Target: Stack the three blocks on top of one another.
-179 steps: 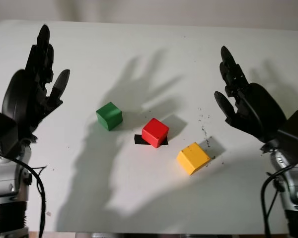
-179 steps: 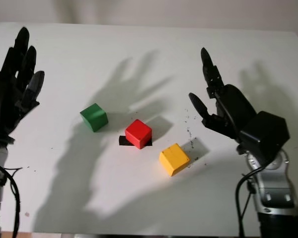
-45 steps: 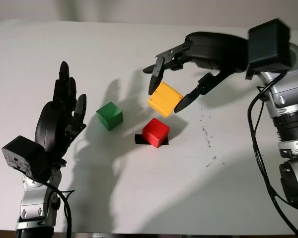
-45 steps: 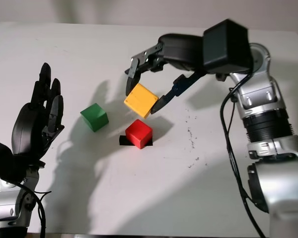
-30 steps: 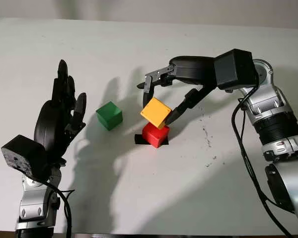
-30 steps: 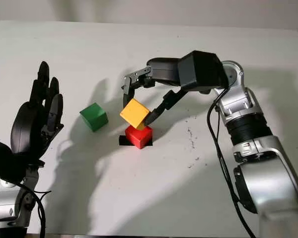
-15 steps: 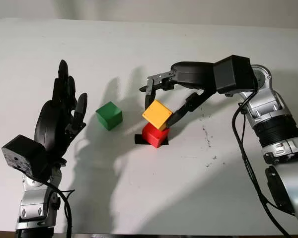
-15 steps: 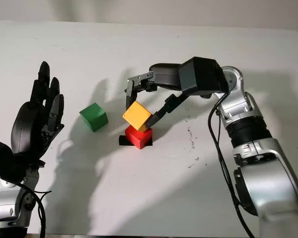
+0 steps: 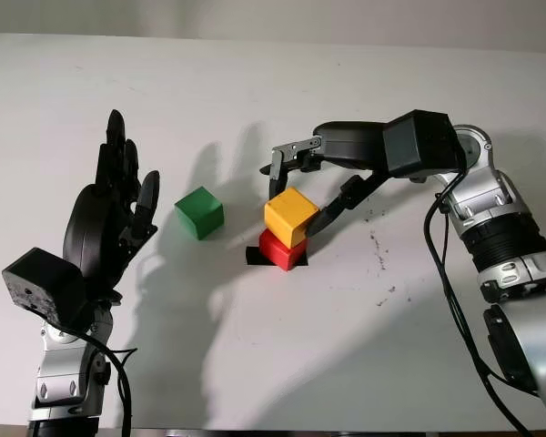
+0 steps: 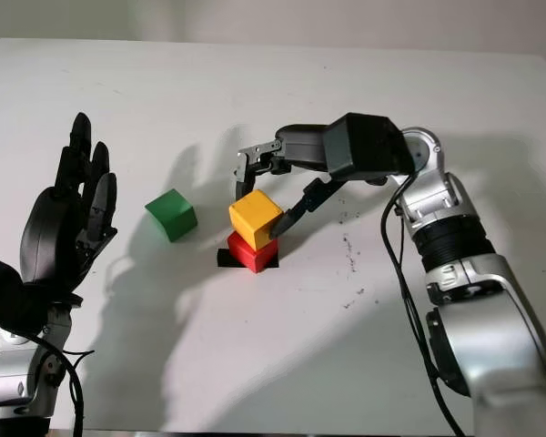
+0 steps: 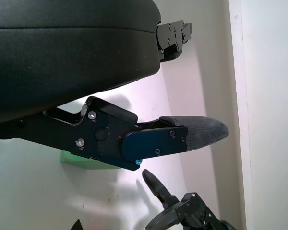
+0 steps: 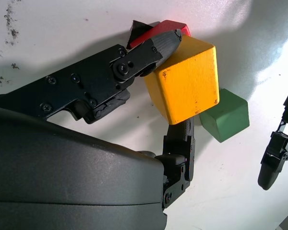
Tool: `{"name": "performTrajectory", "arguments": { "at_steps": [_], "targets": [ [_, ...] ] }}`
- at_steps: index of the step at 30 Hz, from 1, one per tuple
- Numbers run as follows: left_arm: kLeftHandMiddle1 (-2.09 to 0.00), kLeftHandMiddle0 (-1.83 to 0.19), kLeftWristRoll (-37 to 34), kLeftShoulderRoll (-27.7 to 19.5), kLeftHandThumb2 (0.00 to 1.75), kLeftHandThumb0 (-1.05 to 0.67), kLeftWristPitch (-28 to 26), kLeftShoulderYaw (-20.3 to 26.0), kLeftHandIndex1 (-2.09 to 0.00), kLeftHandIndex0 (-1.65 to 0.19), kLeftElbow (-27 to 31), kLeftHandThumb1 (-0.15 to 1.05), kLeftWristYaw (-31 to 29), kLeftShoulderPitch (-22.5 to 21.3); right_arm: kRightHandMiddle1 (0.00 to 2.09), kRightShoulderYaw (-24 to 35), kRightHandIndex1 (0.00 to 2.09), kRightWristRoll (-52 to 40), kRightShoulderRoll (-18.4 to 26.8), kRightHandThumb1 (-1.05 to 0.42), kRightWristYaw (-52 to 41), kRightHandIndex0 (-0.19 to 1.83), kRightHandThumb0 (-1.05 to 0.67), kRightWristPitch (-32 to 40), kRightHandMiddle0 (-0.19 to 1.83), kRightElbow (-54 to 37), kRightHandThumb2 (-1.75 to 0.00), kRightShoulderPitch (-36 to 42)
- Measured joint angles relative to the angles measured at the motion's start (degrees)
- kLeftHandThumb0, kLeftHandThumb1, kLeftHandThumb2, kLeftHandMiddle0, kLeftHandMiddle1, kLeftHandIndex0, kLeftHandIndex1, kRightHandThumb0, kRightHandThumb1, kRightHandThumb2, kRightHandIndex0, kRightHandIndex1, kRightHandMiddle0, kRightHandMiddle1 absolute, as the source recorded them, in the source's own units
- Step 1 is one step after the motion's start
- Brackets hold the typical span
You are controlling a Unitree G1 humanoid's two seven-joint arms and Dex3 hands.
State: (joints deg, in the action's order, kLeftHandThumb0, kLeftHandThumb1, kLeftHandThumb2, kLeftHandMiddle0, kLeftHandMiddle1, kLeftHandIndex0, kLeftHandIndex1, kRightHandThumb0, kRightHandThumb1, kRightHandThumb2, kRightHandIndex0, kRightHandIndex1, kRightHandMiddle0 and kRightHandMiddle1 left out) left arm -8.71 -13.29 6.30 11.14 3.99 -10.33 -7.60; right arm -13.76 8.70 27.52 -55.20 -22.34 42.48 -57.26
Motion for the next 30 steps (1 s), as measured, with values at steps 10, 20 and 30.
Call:
{"name": "performTrajectory", "arguments": {
  "at_steps": [10,20,30],
  "targets": [
    [0.0,0.19,0.36,0.0,0.51,-0.78,-0.56,0.02,0.0,0.19,0.02,1.05,0.26,0.0,1.56,0.01,0.04,0.65,-0.29,-0.94,0.85,0.24,-0.52,-1.98,0.36,2.64,-0.05,-0.28],
    [0.0,0.19,0.61,0.0,0.5,-0.78,-0.56,0.03,0.0,0.19,0.01,1.05,0.26,-0.01,1.54,0.02,0.04,0.33,-0.48,-0.94,0.16,0.24,-0.53,-1.64,0.35,2.65,-0.05,-0.44],
    [0.0,0.19,0.55,0.0,0.51,-0.77,-0.53,0.03,0.0,0.19,-0.01,1.05,0.22,-0.02,1.53,0.04,0.05,-0.31,-0.76,-0.95,-1.5,0.23,-0.52,-1.64,0.34,2.85,-0.05,-0.55]
  ]
}}
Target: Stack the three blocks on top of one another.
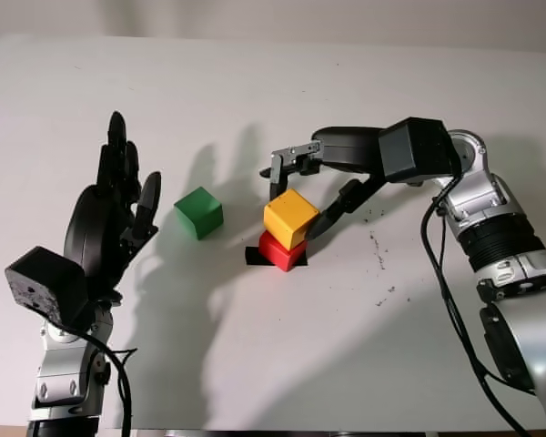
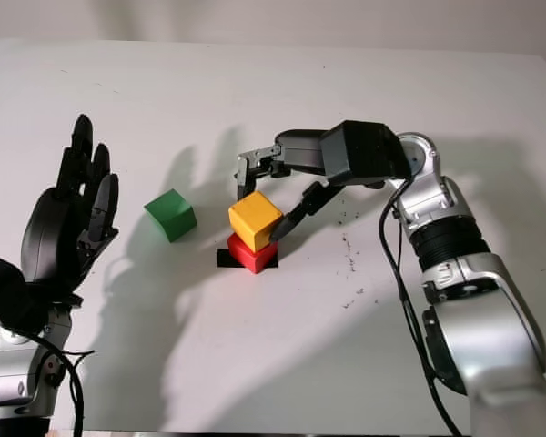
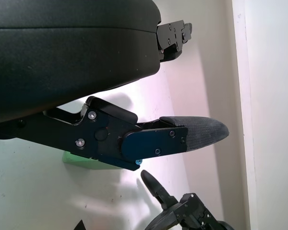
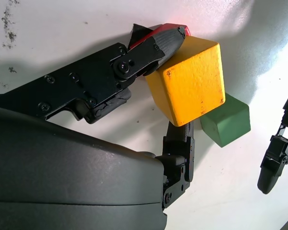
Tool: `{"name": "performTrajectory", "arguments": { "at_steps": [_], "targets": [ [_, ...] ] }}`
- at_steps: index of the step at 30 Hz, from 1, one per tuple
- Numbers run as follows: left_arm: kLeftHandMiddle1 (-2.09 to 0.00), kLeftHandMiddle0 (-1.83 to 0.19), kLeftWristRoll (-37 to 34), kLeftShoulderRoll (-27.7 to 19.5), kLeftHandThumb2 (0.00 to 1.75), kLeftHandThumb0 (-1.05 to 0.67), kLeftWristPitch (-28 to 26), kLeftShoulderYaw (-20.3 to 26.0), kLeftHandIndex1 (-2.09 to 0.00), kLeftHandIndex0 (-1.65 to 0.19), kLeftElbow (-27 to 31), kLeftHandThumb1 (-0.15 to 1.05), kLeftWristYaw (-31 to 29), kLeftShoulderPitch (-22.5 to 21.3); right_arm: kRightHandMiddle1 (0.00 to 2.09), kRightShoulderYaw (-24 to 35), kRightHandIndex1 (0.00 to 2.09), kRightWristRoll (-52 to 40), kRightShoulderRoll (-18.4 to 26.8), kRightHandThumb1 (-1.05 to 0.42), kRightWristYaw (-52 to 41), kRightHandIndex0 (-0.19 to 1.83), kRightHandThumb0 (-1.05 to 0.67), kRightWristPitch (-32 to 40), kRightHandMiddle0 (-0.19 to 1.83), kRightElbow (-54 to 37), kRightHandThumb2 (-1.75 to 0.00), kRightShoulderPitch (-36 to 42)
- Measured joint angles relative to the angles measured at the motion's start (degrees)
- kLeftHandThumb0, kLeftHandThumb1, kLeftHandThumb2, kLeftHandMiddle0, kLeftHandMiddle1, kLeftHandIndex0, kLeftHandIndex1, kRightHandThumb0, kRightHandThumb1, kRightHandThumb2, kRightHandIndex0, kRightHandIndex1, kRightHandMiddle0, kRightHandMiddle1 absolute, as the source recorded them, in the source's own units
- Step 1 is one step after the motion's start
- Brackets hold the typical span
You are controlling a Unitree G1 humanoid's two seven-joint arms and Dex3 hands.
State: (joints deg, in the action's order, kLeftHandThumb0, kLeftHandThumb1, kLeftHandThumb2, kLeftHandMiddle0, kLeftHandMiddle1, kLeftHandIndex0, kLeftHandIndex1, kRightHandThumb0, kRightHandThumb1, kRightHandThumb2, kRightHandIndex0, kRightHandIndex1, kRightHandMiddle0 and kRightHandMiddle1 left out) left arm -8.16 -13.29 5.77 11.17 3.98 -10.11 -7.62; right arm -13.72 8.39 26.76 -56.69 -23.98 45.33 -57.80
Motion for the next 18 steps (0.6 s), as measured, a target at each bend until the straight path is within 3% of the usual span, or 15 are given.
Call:
{"name": "performTrajectory", "arguments": {
  "at_steps": [18],
  "targets": [
    [0.0,0.19,-0.28,0.0,0.52,-0.76,0.02,0.0,0.0,0.19,0.0,1.05,-0.04,0.0,1.48,0.01,0.03,-0.21,-0.39,-0.92,-0.72,0.18,-0.54,1.71,0.31,-0.43,-0.05,-0.01]
  ]
}}
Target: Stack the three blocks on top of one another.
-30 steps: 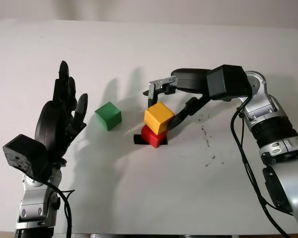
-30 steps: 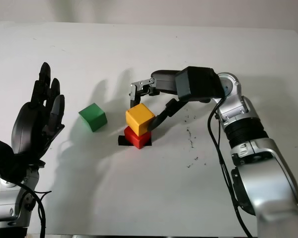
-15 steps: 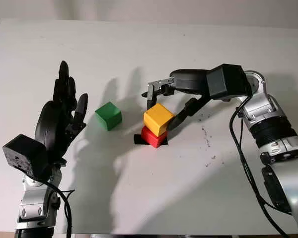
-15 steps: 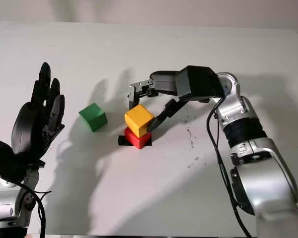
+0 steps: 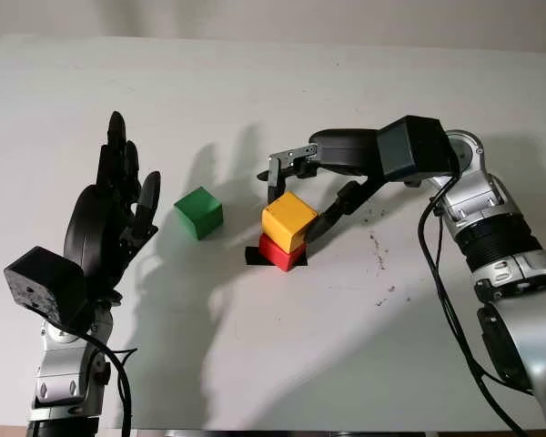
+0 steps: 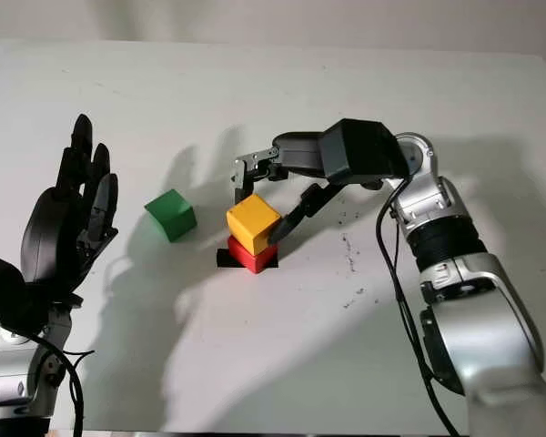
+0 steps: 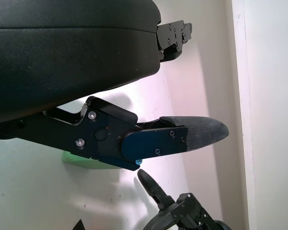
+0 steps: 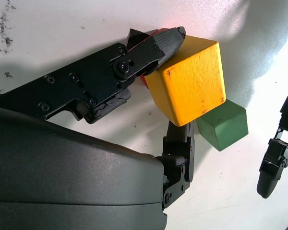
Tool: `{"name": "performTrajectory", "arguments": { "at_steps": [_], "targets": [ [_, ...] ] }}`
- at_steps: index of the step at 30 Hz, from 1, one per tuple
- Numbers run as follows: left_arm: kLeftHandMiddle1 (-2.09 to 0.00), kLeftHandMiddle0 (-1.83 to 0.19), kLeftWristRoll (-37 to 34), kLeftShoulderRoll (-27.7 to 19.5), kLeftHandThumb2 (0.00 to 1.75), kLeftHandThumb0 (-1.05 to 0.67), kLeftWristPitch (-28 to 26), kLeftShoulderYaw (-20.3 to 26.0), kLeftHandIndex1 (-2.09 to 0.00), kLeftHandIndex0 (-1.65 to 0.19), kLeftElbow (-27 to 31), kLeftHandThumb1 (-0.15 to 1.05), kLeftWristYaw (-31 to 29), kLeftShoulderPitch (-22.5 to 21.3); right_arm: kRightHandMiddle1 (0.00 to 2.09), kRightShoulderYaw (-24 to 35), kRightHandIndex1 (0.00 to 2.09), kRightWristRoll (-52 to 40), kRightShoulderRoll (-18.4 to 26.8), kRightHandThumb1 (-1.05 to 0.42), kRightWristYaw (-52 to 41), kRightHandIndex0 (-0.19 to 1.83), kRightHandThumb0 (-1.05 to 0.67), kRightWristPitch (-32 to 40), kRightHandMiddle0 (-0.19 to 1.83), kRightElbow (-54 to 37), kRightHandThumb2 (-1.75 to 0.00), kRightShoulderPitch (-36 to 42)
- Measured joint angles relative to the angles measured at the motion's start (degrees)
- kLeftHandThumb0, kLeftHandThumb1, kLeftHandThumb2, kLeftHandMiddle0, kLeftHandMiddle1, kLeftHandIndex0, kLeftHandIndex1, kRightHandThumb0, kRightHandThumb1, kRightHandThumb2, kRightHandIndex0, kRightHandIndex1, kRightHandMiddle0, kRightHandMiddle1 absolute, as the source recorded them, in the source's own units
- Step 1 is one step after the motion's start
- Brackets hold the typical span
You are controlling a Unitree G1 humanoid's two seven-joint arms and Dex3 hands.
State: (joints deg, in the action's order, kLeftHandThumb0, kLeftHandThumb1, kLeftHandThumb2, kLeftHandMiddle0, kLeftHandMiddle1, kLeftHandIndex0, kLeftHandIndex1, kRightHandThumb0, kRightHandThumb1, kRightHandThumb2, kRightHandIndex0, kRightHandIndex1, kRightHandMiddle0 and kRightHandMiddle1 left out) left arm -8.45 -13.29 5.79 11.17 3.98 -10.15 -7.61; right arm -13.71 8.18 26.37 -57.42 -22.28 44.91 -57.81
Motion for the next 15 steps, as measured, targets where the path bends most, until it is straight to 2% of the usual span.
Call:
{"name": "performTrajectory", "arguments": {
  "at_steps": [4,6,8,11,15],
  "targets": [
    [0.0,0.19,0.0,0.0,0.51,-0.77,0.0,0.0,0.0,0.19,0.01,1.05,0.01,0.0,0.99,-0.45,0.01,1.18,0.08,-0.88,0.03,0.0,-0.68,0.93,0.04,-0.57,-0.05,0.02],
    [0.0,0.19,0.0,0.0,0.5,-0.78,0.0,0.0,0.0,0.19,0.01,1.05,0.02,0.0,0.56,-1.2,0.02,2.37,0.27,-0.87,0.08,-0.13,-0.73,0.27,-0.04,-0.83,-0.05,0.03],
    [0.0,0.19,-0.02,0.0,0.5,-0.77,0.0,0.02,0.0,0.19,0.01,1.05,0.01,0.0,0.28,-1.65,0.0,3.13,0.55,-0.87,0.17,-0.18,-0.8,-1.11,-0.15,-1.14,-0.06,0.05],
    [0.0,0.19,-0.2,0.0,0.51,-0.77,0.0,0.05,0.0,0.19,0.0,1.05,-0.09,0.01,0.04,-2.22,0.0,4.48,1.47,-0.88,0.44,-0.19,-0.9,-3.24,-0.19,-1.41,-0.06,0.05],
    [0.0,0.19,-0.2,0.0,0.5,-0.77,0.0,0.07,0.0,0.19,0.0,1.05,-0.08,0.0,0.0,-2.28,0.0,4.99,2.89,-0.86,0.83,-0.19,-0.95,-4.05,-0.19,-3.27,-0.05,0.21]
  ]
}}
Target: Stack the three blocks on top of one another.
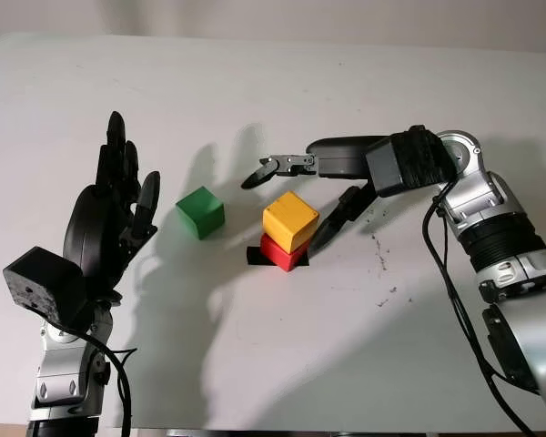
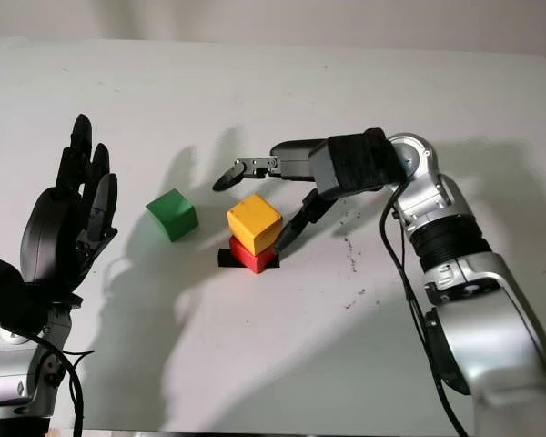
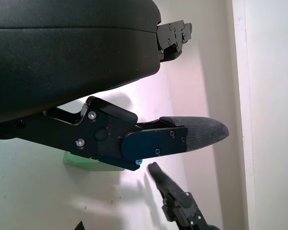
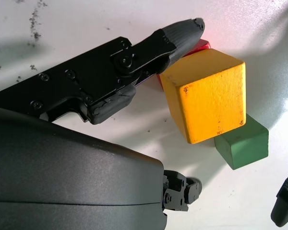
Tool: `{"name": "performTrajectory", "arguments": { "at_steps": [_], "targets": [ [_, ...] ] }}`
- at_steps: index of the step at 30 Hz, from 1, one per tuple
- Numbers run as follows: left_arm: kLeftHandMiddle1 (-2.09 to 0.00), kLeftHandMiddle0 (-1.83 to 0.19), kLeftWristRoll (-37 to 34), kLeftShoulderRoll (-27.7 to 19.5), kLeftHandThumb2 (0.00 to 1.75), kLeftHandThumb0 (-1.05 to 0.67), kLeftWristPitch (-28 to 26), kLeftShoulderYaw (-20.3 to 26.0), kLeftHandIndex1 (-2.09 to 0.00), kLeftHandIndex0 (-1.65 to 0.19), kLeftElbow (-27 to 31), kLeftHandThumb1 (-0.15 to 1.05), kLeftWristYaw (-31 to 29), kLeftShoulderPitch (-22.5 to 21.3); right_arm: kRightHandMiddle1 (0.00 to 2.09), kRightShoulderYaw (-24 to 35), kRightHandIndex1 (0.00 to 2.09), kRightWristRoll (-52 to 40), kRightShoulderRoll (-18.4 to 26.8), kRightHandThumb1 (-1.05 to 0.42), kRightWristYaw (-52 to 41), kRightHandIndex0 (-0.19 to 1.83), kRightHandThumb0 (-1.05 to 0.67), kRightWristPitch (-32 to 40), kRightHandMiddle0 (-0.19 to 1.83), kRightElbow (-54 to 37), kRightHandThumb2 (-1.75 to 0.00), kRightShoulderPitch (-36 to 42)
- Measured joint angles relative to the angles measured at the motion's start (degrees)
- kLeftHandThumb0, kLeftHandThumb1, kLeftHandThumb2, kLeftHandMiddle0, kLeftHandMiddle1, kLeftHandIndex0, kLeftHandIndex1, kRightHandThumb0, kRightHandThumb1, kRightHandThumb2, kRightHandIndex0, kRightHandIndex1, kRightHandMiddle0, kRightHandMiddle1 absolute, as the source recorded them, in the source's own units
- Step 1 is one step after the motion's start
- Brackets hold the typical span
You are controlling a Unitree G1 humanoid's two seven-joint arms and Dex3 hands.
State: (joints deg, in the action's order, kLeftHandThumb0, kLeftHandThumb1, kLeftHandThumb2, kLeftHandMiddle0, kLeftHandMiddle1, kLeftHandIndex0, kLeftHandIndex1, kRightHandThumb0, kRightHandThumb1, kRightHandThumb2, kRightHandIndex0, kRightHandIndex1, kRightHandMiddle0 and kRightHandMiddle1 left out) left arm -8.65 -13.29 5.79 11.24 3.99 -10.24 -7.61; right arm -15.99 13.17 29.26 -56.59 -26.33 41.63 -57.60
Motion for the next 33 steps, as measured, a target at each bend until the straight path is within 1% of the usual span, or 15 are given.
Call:
{"name": "performTrajectory", "arguments": {
  "at_steps": [5,7,9,11,13,14,15,18,19,22,23,25,27,30,33],
  "targets": [
    [0.0,0.19,0.05,0.0,0.5,-0.78,0.05,0.0,0.0,0.19,-0.01,1.05,0.05,0.0,0.0,0.63,0.0,-1.02,2.07,-0.88,0.21,-0.19,-0.96,-0.4,-0.19,-4.55,-0.06,1.69],
    [0.0,0.19,0.04,0.0,0.5,-0.77,0.04,0.01,0.0,0.19,-0.01,1.05,0.05,0.0,0.0,1.66,0.0,-2.38,3.22,-0.89,0.2,-0.19,-1.0,-0.27,-0.19,-7.15,-0.06,2.73],
    [0.0,0.19,0.05,0.0,0.51,-0.77,0.05,0.0,0.0,0.19,-0.01,1.05,0.05,0.0,0.0,3.05,0.0,-4.71,4.41,-0.88,-0.29,-0.19,-0.99,0.12,-0.19,-9.23,-0.05,3.63],
    [0.0,0.19,0.11,0.0,0.51,-0.78,0.08,0.0,0.0,0.19,-0.05,1.05,0.09,-0.01,0.0,5.43,0.0,-9.07,5.23,-0.86,-1.43,-0.19,-0.95,2.07,-0.19,-11.02,-0.04,4.78],
    [0.0,0.19,0.23,0.0,0.51,-0.78,0.08,0.0,0.0,0.19,-0.08,1.05,0.12,-0.02,0.0,8.38,0.0,-13.63,5.68,-0.92,-1.92,-0.19,-0.98,6.29,-0.19,-13.36,-0.08,6.43],
    [0.0,0.19,0.26,0.0,0.51,-0.78,0.13,-0.04,0.0,0.19,-0.1,1.05,0.11,-0.04,0.0,10.0,0.0,-15.55,5.83,-0.98,-1.33,-0.19,-1.0,8.3,-0.19,-14.84,-0.12,7.77],
    [0.0,0.19,0.25,0.0,0.51,-0.77,0.17,-0.03,0.0,0.19,-0.11,1.05,0.11,-0.05,0.0,11.77,0.0,-17.11,5.81,-1.02,0.2,-0.19,-1.02,9.39,-0.19,-16.3,-0.25,9.51],
    [0.0,0.19,0.01,0.0,0.5,-0.77,0.36,0.02,0.0,0.19,-0.3,1.05,-0.01,-0.05,0.0,15.98,0.0,-20.35,5.51,-1.04,4.96,-0.19,-1.01,12.71,-0.19,-19.57,-0.45,14.9],
    [0.0,0.19,-0.02,0.0,0.5,-0.77,0.46,0.03,0.0,0.19,-0.44,1.05,-0.04,-0.07,0.0,17.12,0.0,-21.31,5.01,-1.05,6.95,-0.19,-0.98,14.62,-0.19,-20.9,-0.56,16.9],
    [0.0,0.19,-0.05,0.0,0.51,-0.76,0.71,0.03,0.0,0.19,-0.64,1.05,-0.16,-0.16,0.0,20.36,0.0,-24.62,1.32,-1.05,14.68,-0.19,-0.86,21.43,-0.19,-27.24,-0.73,25.08],
    [0.0,0.19,-0.04,0.0,0.51,-0.76,0.82,0.05,0.0,0.19,-0.73,1.05,-0.27,-0.19,0.0,20.59,0.0,-24.73,0.03,-1.05,17.17,-0.19,-0.84,22.9,-0.19,-29.52,-0.76,28.28],
    [0.0,0.19,-0.04,-0.01,0.52,-0.76,1.04,0.06,0.0,0.19,-1.13,1.05,-0.62,-0.28,0.0,20.72,0.0,-24.61,-3.05,-1.05,22.37,-0.19,-0.8,25.56,-0.19,-33.36,-0.78,33.64],
    [0.0,0.19,-0.04,-0.01,0.52,-0.76,1.17,0.06,0.0,0.19,-1.47,1.05,-0.91,-0.33,0.0,20.84,0.0,-24.64,-6.46,-1.05,27.75,-0.19,-0.78,28.4,-0.19,-36.45,-0.8,37.32],
    [0.0,0.19,-0.04,-0.02,0.51,-0.77,1.21,0.06,0.0,0.19,-1.7,1.05,-1.11,-0.46,0.0,20.62,0.0,-24.42,-11.82,-1.05,35.27,-0.19,-0.78,31.9,-0.19,-40.16,-0.81,40.81],
    [0.0,0.19,-0.09,-0.14,0.51,-0.76,1.09,0.12,0.0,0.19,-1.7,1.05,-1.3,-0.62,0.0,19.9,0.0,-23.92,-15.63,-1.05,39.35,-0.19,-0.77,33.16,-0.19,-41.65,-0.84,42.74]
  ]
}}
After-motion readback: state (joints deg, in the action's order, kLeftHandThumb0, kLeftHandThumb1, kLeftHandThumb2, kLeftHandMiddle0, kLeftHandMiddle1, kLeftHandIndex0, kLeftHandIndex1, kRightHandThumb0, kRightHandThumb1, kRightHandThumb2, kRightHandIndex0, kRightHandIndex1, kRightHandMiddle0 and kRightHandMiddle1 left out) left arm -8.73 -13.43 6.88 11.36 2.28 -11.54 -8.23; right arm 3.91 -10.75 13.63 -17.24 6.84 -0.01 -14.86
